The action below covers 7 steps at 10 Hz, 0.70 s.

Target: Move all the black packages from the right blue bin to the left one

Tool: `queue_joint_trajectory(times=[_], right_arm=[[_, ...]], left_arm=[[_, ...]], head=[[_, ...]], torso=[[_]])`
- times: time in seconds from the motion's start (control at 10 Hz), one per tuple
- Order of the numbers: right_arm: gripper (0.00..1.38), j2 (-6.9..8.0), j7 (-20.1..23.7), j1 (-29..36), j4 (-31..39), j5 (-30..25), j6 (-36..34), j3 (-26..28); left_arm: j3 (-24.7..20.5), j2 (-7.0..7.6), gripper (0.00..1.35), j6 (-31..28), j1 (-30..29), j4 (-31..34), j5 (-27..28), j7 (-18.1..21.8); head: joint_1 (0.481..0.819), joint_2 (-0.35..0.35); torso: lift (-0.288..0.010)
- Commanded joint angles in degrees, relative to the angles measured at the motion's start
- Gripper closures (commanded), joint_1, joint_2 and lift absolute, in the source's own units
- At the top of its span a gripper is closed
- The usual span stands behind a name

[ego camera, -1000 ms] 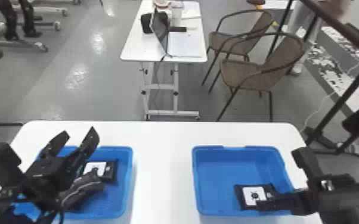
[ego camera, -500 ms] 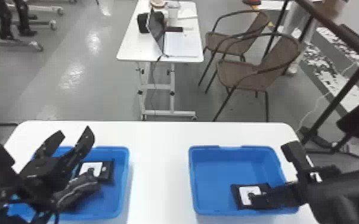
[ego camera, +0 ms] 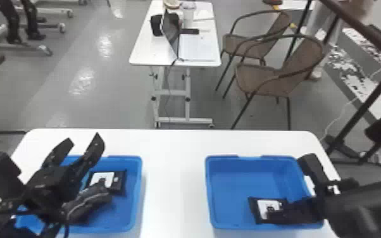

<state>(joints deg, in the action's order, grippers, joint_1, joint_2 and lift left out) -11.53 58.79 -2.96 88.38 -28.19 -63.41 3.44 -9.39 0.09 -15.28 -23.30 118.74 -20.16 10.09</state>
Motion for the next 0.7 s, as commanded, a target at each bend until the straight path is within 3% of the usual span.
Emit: queue_joint_trajectory(times=[0.0, 0.4, 0.6], right_arm=[[1.09, -0.25, 0.0, -0.7, -1.8, 1.4, 0.0, -0.4], [1.18, 0.28, -0.8, 1.1, 1.7, 0.9, -1.6, 0.2], [1.18, 0.98, -3.2, 3.7, 9.0, 3.9, -2.2, 3.9]], left_arm=[[0.0, -0.24, 0.38, 0.3, -0.3, -0.2, -0.2, -0.2], [0.0, -0.24, 0.38, 1.2, -1.0, -0.9, -1.9, -0.7], [0.1, -0.24, 0.38, 2.4, -1.0, -0.9, -2.0, -0.8]], head=[[0.695, -0.044], [0.695, -0.037], [0.695, -0.038]], torso=[[-0.042], [-0.042], [-0.042]])
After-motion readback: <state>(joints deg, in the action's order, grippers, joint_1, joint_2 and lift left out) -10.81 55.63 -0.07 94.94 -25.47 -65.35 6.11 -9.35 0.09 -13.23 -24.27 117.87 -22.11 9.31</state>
